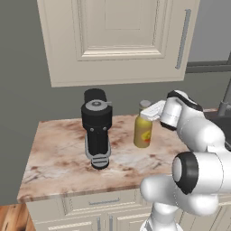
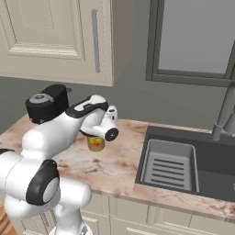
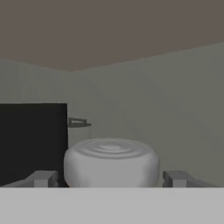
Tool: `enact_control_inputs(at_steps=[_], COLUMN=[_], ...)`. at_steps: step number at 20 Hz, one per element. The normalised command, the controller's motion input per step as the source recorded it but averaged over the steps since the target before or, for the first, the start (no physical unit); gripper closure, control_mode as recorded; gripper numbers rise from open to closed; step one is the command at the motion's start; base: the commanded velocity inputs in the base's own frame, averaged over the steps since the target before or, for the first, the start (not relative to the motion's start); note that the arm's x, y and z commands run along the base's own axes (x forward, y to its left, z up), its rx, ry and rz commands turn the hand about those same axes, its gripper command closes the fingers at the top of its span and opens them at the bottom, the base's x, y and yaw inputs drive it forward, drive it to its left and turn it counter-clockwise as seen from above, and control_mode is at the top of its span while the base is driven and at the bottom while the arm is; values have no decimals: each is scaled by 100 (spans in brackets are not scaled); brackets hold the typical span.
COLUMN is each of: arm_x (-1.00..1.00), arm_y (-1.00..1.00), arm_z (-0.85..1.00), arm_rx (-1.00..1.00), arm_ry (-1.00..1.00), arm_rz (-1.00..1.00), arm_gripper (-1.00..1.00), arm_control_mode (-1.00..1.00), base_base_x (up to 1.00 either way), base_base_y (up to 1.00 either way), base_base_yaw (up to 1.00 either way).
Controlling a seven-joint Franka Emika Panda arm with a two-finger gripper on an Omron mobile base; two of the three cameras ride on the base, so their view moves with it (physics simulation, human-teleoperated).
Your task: Move the drinks to the dining counter.
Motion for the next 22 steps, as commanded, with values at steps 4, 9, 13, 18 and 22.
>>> enact_control_inputs(at_steps=[4,9,13,18,22], arm_x=[-76,-90,-85,-84,-85], arm_y=[-58,-71,-70,-27,-12], arm_z=[58,90,96,76,50], arm_rx=[0,1,0,0,0], arm_ry=[-11,-10,-3,4,17], arm_rz=[0,0,-2,-7,-10], arm_gripper=[100,100,100,100,100], arm_control_mode=[-100,-100,-100,-100,-100], base_base_x=[0,0,0,0,0], base_base_y=[0,0,0,0,0], base_base_yaw=[0,0,0,0,0])
